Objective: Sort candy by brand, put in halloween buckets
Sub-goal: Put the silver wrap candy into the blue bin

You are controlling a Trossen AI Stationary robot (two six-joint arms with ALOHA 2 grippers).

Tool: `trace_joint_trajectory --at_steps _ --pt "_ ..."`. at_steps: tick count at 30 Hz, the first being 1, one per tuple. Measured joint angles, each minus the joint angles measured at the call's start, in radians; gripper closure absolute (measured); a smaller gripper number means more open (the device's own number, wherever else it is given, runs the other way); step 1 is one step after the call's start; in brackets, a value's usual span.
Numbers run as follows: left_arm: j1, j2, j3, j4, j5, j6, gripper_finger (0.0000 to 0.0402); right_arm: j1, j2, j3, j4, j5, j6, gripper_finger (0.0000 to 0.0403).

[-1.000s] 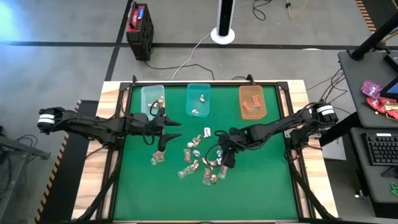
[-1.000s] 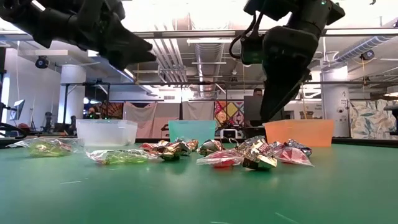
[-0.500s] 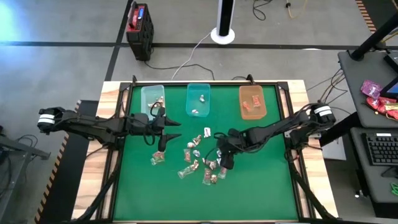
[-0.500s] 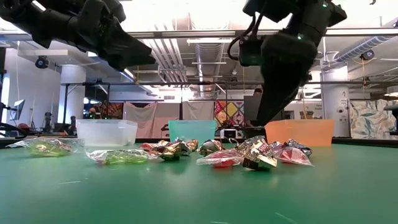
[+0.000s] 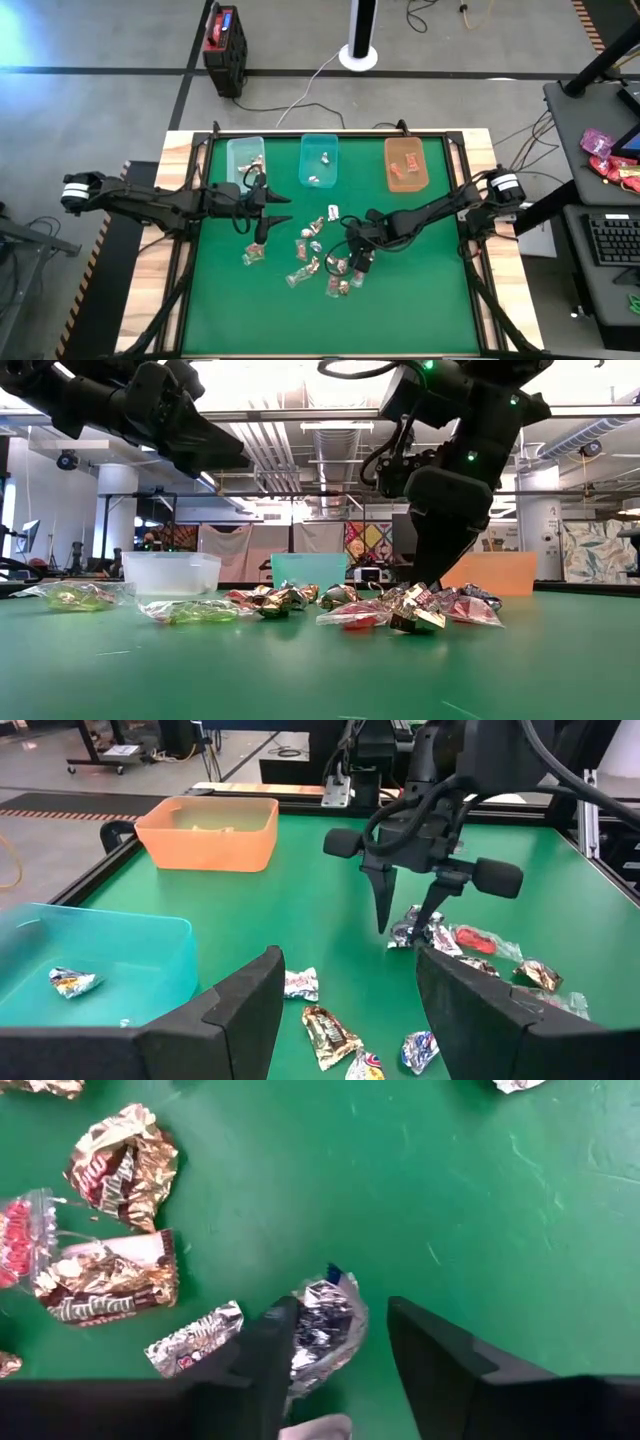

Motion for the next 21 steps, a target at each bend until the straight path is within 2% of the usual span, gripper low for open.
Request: trace_joint_trajectory --at_steps 6,7,13,16,19,21 --pt "0.000 0.000 0.000 0.001 0.000 0.001 0.0192 -0.001 -0.004 0.000 0.010 0.001 -0.021 0.0374" --pt "0.000 0.000 0.000 0.002 0.000 0.001 0.0192 -0.004 -0.011 0.000 0.010 0.001 -0.037 0.0382" --pt "0.000 0.000 0.000 0.005 -0.001 -0.002 0.0192 -0.085 -0.075 0.077 0.029 0.034 -0.229 0.0392" --pt "0.000 0.002 0.000 0.008 -0.001 -0.005 0.0192 -0.157 -0.090 0.125 0.066 0.100 -0.360 0.0393" --pt "0.000 0.006 0.000 0.011 -0.001 -0.020 0.0192 -0.251 -0.084 0.153 0.177 0.108 -0.499 0.0393" --pt "0.000 0.006 -0.001 0.011 -0.001 -0.036 0.0192 -0.313 -0.065 0.158 0.316 0.102 -0.550 0.0393"
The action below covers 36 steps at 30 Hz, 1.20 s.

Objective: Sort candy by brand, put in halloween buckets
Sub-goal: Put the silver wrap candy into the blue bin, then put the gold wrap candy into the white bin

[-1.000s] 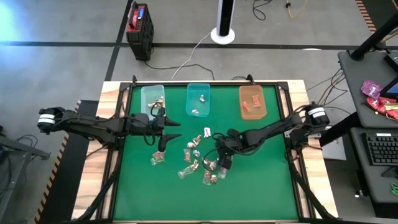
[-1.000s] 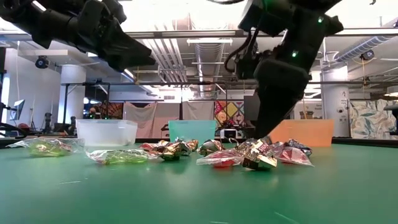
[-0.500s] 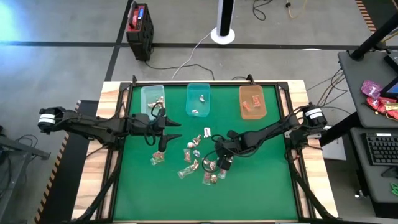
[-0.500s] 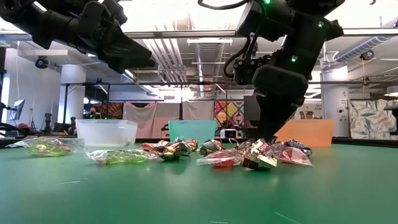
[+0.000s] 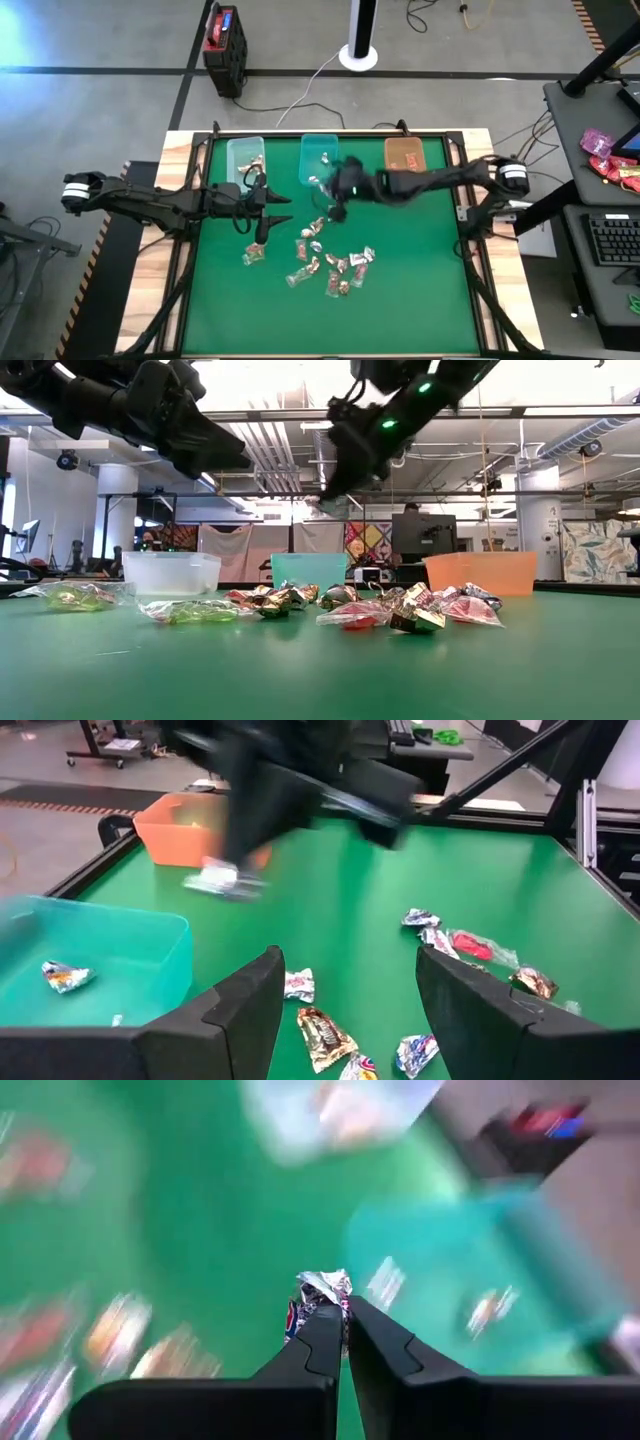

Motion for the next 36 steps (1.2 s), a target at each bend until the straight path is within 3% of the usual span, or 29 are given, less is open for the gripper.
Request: trace_joint_trajectory --at_steps 4,8,18,20,24,26,30,36 --pt "0.000 0.001 0.000 -0.016 0.002 -0.041 0.0192 -0.112 0.047 0.005 0.160 -0.008 0.051 0.0389" --pt "0.000 -0.001 0.000 -0.071 0.009 -0.069 0.0192 -0.195 0.079 0.007 0.210 -0.130 0.124 0.0373" --pt "0.000 0.001 0.000 -0.091 0.004 -0.066 0.0192 -0.246 0.122 0.006 0.191 -0.245 0.168 0.0300" --pt "0.000 0.001 -0.001 -0.102 0.004 -0.066 0.0192 -0.235 0.097 0.006 0.181 -0.293 0.118 0.0291" --pt "0.000 -0.009 0.002 -0.115 0.002 -0.068 0.0192 -0.175 0.040 0.008 0.116 -0.491 -0.073 0.0285" --pt "0.000 -0.027 0.033 -0.134 0.000 -0.060 0.0192 -0.130 0.039 0.008 0.039 -0.526 -0.153 0.0286" --pt "0.000 -0.067 0.147 -0.261 -0.029 0.039 0.0192 -0.037 0.075 0.004 -0.027 -0.505 -0.256 0.0284" --pt "0.000 -0.068 0.300 -0.443 -0.104 0.158 0.0192 0.057 0.112 0.004 -0.043 -0.340 -0.332 0.0261"
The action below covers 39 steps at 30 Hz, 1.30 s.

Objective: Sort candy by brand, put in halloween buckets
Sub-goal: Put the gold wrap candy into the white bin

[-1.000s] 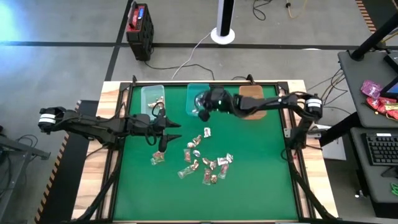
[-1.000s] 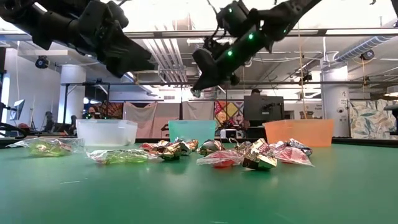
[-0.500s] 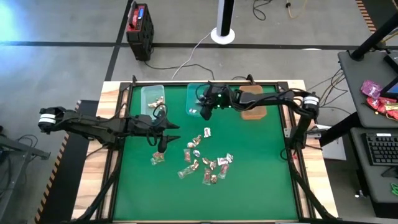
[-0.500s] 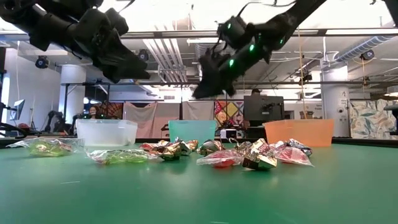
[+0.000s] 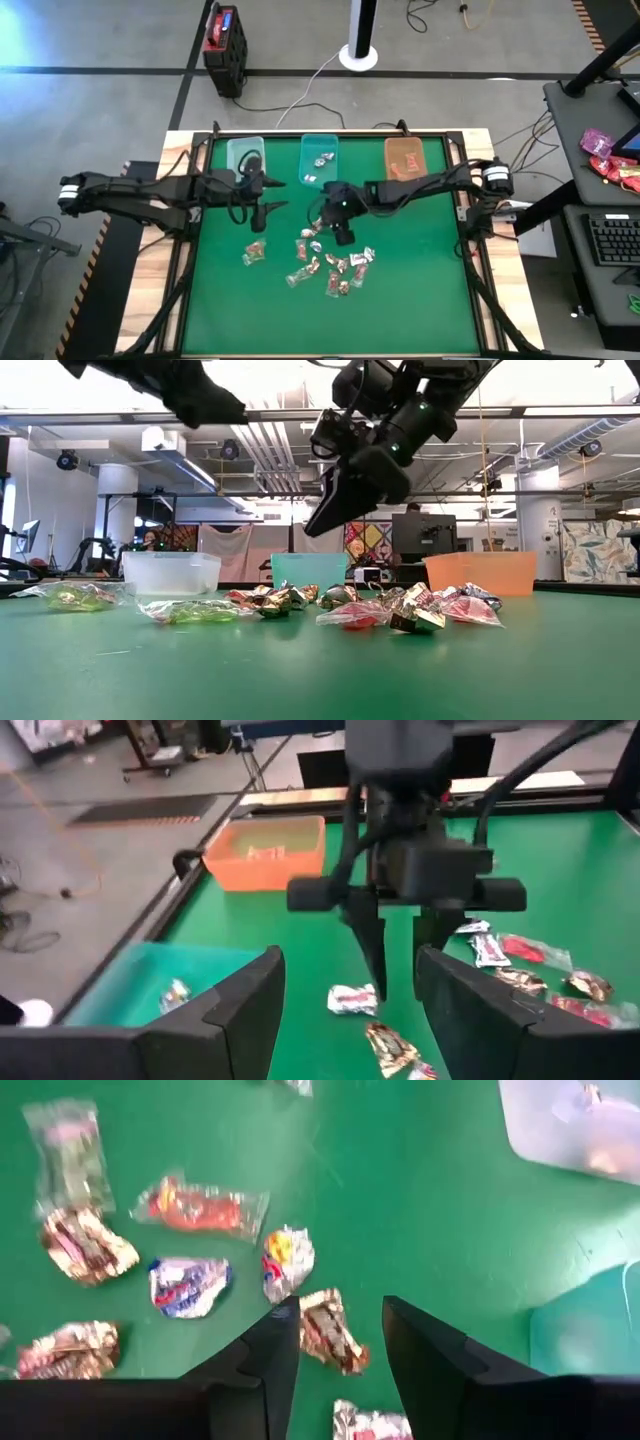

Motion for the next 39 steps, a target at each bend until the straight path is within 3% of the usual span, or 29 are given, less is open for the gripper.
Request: trace_joint_trajectory --at_steps 9,17,24,29,39 --pt "0.000 0.010 0.041 -0.017 0.001 0.040 0.0192 0.013 0.003 -0.001 0.014 0.009 0.018 0.0233" --pt "0.000 0.010 0.040 -0.015 0.002 0.029 0.0192 0.017 0.138 -0.001 0.057 0.005 0.030 0.0231" --pt "0.000 0.012 0.038 -0.019 0.002 0.029 0.0192 0.014 0.189 0.005 0.090 0.065 0.056 0.0234" --pt "0.000 0.012 0.037 -0.019 0.003 0.020 0.0192 0.011 0.199 0.005 0.100 0.069 0.056 0.0268" --pt "0.000 0.012 0.009 -0.016 0.004 -0.004 0.0192 0.009 0.202 0.004 0.140 0.074 0.046 0.0385"
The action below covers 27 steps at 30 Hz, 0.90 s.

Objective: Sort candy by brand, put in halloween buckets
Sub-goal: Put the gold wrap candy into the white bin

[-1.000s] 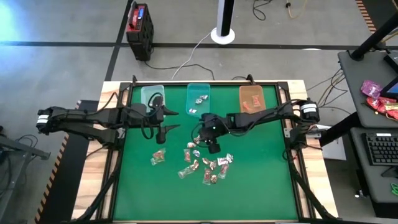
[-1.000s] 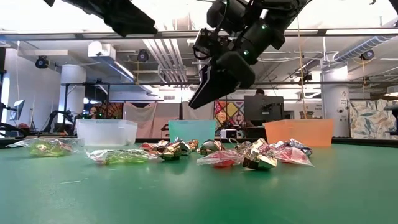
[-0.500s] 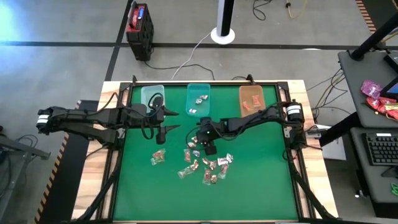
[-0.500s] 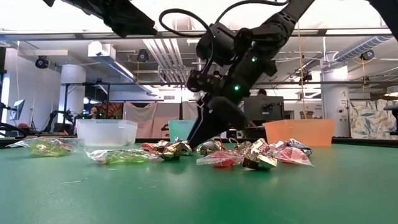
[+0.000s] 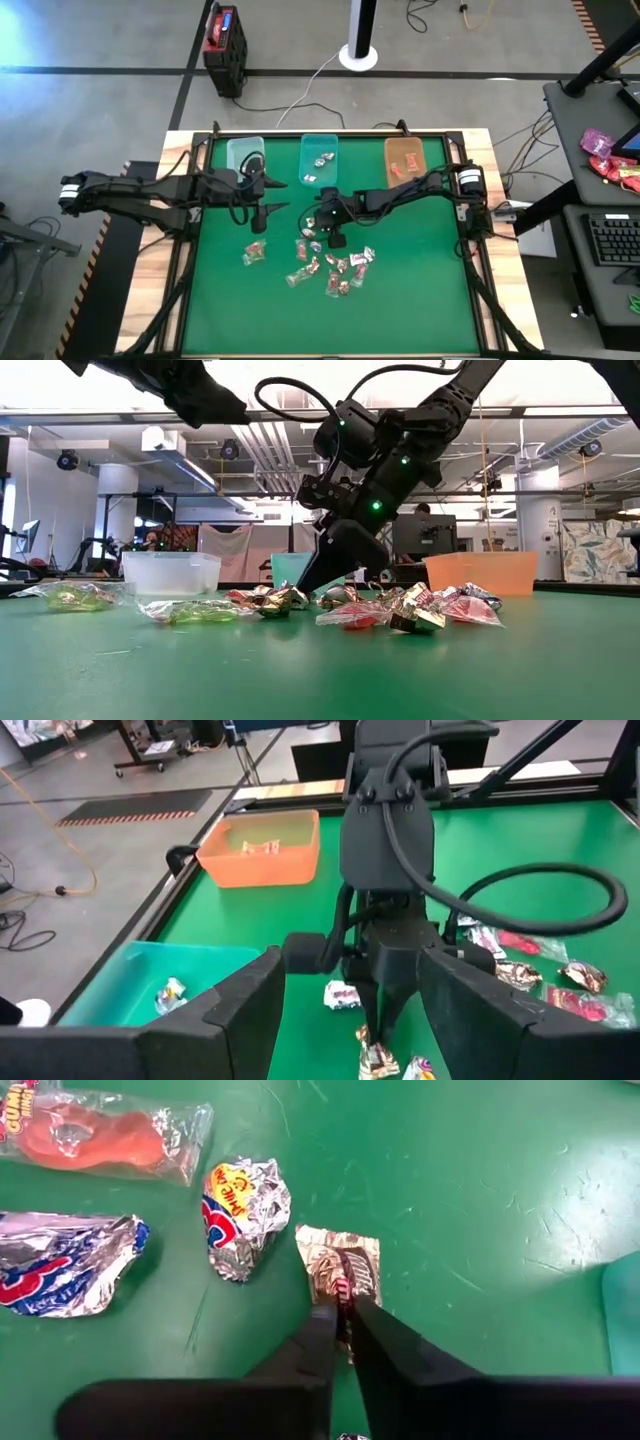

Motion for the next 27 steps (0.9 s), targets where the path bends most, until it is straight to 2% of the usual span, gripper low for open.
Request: trace_joint_trajectory --at_steps 8,10,13,15,17,25,27 --pt "0.000 0.000 -0.033 0.003 0.007 -0.028 0.0192 0.005 -0.074 -0.002 0.002 -0.003 0.027 0.0394" --pt "0.000 0.000 -0.041 0.008 0.056 -0.035 0.0192 0.011 -0.097 -0.004 0.002 -0.003 0.036 0.0394" --pt "-0.005 0.000 -0.077 0.053 0.195 -0.019 0.0192 0.021 -0.142 -0.024 0.017 -0.005 0.065 0.0394" --pt "-0.016 0.000 -0.119 0.124 0.265 0.006 0.0192 0.024 -0.176 -0.052 0.073 -0.025 0.105 0.0394" --pt "-0.031 0.000 -0.161 0.187 0.293 0.019 0.0192 0.024 -0.207 -0.092 0.163 -0.068 0.156 0.0394" --pt "-0.060 0.001 -0.281 0.426 0.294 0.014 0.0192 0.021 -0.225 -0.209 0.596 -0.268 0.381 0.0394" --pt "-0.061 0.001 -0.294 0.476 0.294 0.014 0.0192 0.021 -0.224 -0.214 0.636 -0.284 0.409 0.0394"
